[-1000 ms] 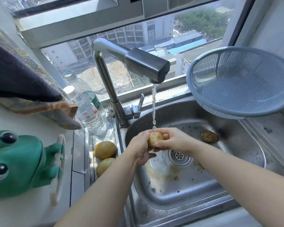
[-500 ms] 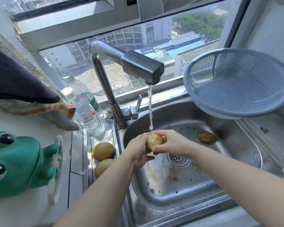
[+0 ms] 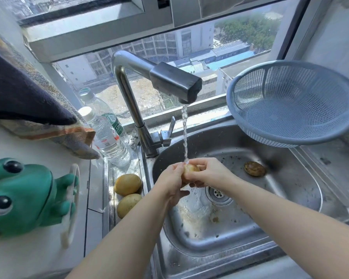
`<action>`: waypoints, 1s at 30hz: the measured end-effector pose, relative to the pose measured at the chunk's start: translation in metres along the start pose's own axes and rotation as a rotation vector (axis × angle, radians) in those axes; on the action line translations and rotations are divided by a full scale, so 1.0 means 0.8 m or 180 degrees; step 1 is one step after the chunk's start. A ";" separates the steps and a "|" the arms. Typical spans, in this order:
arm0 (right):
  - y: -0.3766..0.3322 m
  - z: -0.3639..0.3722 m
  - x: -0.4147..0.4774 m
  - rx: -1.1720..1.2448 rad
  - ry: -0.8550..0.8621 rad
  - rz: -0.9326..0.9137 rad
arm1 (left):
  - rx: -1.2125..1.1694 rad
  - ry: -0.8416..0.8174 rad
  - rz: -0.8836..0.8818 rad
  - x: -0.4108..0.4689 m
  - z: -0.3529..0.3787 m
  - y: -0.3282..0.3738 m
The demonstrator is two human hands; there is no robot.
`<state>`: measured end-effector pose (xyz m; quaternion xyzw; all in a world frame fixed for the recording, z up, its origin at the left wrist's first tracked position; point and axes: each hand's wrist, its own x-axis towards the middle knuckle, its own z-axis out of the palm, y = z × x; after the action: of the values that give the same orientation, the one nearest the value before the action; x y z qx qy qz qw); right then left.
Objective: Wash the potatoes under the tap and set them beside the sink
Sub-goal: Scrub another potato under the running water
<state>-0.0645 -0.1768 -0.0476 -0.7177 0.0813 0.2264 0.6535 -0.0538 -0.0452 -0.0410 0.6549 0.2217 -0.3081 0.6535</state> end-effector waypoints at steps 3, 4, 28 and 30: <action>-0.004 -0.009 -0.001 0.0047 -0.0281 0.0105 | -0.0050 0.0005 -0.0069 -0.004 -0.002 0.003; -0.005 -0.011 -0.001 0.0063 -0.0332 0.0133 | -0.0075 0.0002 -0.0078 -0.005 -0.002 0.004; -0.012 -0.012 0.003 -0.0342 -0.0403 0.0057 | -0.0165 0.0031 -0.0216 -0.006 -0.001 0.005; -0.006 -0.001 0.006 -0.0559 -0.0111 -0.0104 | -0.0209 0.0078 -0.0297 -0.002 -0.002 0.004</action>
<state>-0.0582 -0.1763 -0.0454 -0.7694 0.0380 0.2345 0.5930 -0.0530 -0.0433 -0.0376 0.6257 0.2700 -0.3227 0.6569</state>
